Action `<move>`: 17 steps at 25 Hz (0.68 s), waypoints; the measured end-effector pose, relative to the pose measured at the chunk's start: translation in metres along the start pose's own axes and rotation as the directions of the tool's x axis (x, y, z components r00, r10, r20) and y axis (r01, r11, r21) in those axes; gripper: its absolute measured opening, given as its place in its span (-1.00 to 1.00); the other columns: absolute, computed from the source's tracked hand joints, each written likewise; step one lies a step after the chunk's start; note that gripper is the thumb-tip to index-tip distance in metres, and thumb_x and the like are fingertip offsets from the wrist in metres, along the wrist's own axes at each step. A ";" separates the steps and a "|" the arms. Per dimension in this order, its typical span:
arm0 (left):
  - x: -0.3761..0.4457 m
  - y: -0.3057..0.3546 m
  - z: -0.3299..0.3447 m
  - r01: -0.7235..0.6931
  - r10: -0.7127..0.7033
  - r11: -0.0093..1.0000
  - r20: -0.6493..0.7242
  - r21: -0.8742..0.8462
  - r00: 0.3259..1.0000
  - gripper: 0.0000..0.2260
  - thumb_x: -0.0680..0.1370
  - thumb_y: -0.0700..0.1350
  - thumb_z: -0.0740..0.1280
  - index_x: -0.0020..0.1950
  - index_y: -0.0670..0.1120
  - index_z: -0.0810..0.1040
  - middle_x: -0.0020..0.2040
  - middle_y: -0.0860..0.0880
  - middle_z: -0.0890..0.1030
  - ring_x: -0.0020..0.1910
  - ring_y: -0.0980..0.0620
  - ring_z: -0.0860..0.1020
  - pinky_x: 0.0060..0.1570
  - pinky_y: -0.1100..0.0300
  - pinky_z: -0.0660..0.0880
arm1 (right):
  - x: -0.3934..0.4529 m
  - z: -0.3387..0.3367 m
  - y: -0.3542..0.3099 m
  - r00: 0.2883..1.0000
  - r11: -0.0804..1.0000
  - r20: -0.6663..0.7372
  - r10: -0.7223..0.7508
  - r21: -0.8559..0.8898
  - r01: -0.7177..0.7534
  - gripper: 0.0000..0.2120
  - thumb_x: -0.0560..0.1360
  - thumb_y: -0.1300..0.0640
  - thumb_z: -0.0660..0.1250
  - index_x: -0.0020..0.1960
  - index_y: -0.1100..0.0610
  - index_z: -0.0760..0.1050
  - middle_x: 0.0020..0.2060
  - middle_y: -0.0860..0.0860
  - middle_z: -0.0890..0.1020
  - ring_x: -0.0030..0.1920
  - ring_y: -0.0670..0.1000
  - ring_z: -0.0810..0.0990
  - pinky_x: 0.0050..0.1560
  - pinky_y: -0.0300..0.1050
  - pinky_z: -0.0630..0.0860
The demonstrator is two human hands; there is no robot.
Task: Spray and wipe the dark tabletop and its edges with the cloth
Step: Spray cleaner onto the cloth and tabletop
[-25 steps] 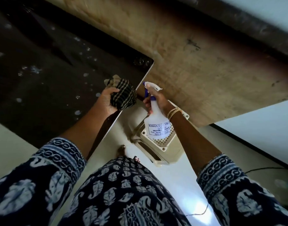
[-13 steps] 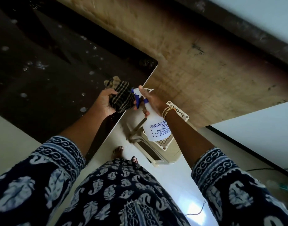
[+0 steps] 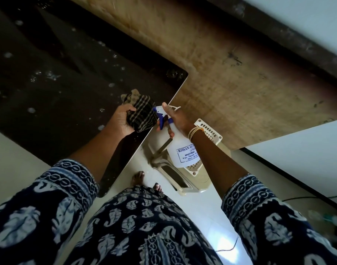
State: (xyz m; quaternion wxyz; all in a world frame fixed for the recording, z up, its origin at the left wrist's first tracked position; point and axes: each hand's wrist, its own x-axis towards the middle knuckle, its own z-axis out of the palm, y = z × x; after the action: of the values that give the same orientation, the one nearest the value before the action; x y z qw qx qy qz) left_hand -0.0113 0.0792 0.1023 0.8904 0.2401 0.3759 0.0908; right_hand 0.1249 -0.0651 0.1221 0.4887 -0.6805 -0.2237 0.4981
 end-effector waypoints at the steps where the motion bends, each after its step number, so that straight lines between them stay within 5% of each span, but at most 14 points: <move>1: 0.000 0.000 0.001 -0.003 0.003 1.000 -0.008 0.002 1.000 -0.56 0.42 -0.25 0.15 0.29 -0.18 0.49 0.05 -0.20 0.65 0.02 -0.19 0.66 0.01 -0.11 0.60 | 0.002 0.001 0.002 1.000 1.000 -0.015 -0.012 -0.017 0.012 -0.38 0.65 -0.13 0.06 0.08 0.47 0.48 -0.18 0.44 0.59 -0.54 0.21 0.49 -0.64 -0.23 0.36; 6: -0.006 0.007 -0.002 -0.019 0.019 1.000 -0.043 -0.006 0.999 -0.44 0.37 -0.25 0.21 0.39 -0.18 0.44 0.13 -0.21 0.62 0.12 -0.22 0.61 0.04 -0.11 0.58 | 0.005 0.009 0.000 1.000 0.997 0.010 0.000 -0.080 0.001 -0.33 0.65 -0.16 0.05 0.01 0.51 0.46 -0.32 0.31 0.55 -0.57 0.09 0.48 -0.61 -0.23 0.37; 10: -0.019 0.017 -0.003 -0.054 0.054 0.999 -0.019 0.004 0.998 -0.57 0.46 -0.24 0.11 0.31 -0.16 0.49 0.04 -0.17 0.66 0.09 -0.18 0.61 0.07 -0.09 0.58 | 0.002 0.020 -0.018 0.998 0.998 0.064 0.014 -0.060 -0.010 -0.48 0.66 -0.10 0.03 0.27 0.31 0.47 -0.15 0.23 0.63 -0.26 0.13 0.68 -0.61 -0.23 0.41; 13: -0.031 0.023 -0.011 -0.094 0.092 0.995 -0.050 -0.027 0.994 -0.63 0.53 -0.24 0.05 0.22 -0.14 0.54 0.00 -0.17 0.68 0.10 -0.19 0.59 0.06 -0.10 0.57 | -0.005 0.034 -0.035 0.997 0.998 0.077 -0.005 -0.060 0.009 -0.49 0.68 -0.05 0.01 0.25 0.37 0.47 -0.19 0.22 0.61 -0.50 -0.10 0.61 -0.63 -0.28 0.39; 17: -0.039 0.045 -0.029 -0.131 0.127 0.989 -0.070 -0.065 0.989 -0.49 0.47 -0.23 0.12 0.44 -0.12 0.41 0.30 -0.21 0.54 0.25 -0.24 0.53 0.07 -0.16 0.55 | 0.003 0.058 -0.049 0.992 0.995 0.104 -0.065 -0.064 0.072 -0.51 0.67 -0.05 0.04 0.14 0.37 0.49 -0.19 0.27 0.60 -0.54 -0.08 0.59 -0.67 -0.28 0.34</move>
State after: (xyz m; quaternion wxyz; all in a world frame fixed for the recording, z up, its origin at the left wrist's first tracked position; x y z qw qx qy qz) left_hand -0.0588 0.1150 0.1312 0.8776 0.2299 0.3852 0.1690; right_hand 0.0825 -0.0166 0.1626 0.4699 -0.6622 -0.2884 0.5074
